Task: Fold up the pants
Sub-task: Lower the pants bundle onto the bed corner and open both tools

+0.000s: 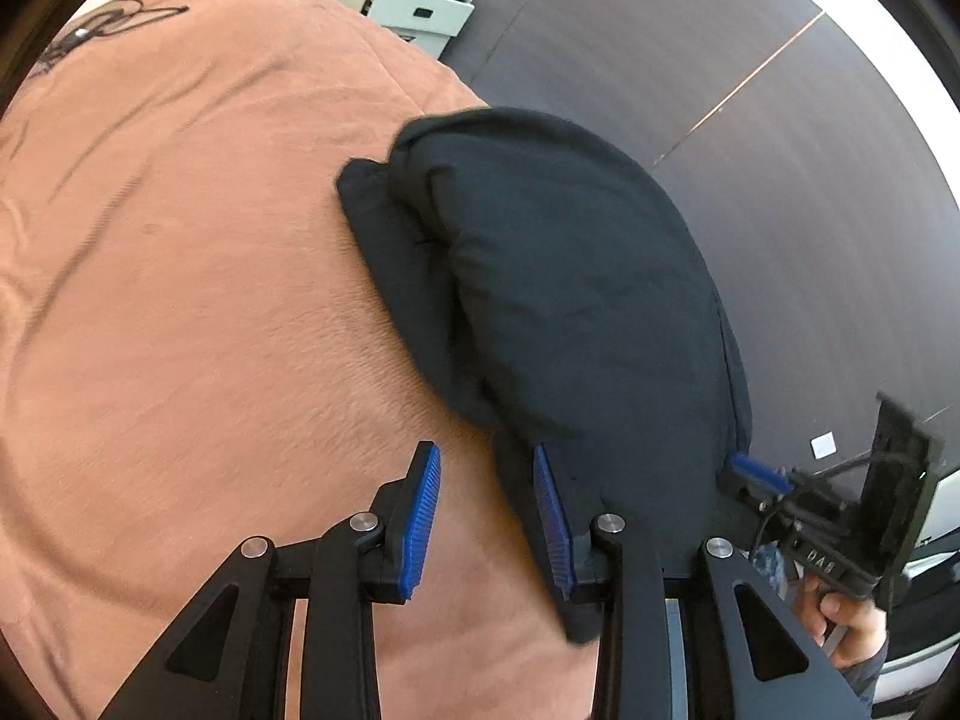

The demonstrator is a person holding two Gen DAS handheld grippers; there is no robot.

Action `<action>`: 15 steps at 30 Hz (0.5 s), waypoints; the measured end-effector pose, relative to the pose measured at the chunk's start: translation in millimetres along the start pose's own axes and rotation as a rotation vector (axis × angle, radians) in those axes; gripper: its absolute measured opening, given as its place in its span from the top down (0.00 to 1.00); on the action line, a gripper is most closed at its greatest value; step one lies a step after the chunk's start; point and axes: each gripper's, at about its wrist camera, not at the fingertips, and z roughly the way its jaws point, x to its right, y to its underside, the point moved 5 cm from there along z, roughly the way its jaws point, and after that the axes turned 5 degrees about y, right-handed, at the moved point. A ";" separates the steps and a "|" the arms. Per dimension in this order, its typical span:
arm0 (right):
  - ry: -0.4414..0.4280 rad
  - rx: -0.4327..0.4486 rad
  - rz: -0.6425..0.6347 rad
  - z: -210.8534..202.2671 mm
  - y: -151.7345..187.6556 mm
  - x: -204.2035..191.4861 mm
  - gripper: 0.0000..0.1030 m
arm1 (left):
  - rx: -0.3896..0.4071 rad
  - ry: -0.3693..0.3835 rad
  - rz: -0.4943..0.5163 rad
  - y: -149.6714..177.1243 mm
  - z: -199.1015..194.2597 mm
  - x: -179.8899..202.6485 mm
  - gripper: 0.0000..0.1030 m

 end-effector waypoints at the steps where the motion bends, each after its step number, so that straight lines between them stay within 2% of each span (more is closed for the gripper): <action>1: -0.009 -0.005 0.015 -6.3 6.6 2.6 0.76 | 0.009 -0.006 0.003 2.5 -7.9 -1.0 0.66; 7: -0.007 0.019 0.091 -34.2 14.7 -2.3 0.76 | 0.054 -0.016 0.011 16.9 -70.5 0.4 0.65; 9: 0.000 0.045 0.104 -51.2 21.7 -4.8 0.72 | 0.063 -0.022 0.015 16.4 -84.0 0.0 0.63; 11: 0.019 0.070 0.118 -66.1 28.4 -8.7 0.51 | 0.074 -0.035 0.021 17.8 -97.1 1.4 0.51; 13: 0.034 0.100 0.120 -79.2 27.7 -15.0 0.43 | 0.096 -0.043 0.031 13.5 -109.7 3.0 0.41; 15: 0.042 0.123 0.128 -95.9 36.4 -19.1 0.32 | 0.113 -0.054 0.042 13.2 -121.3 4.6 0.38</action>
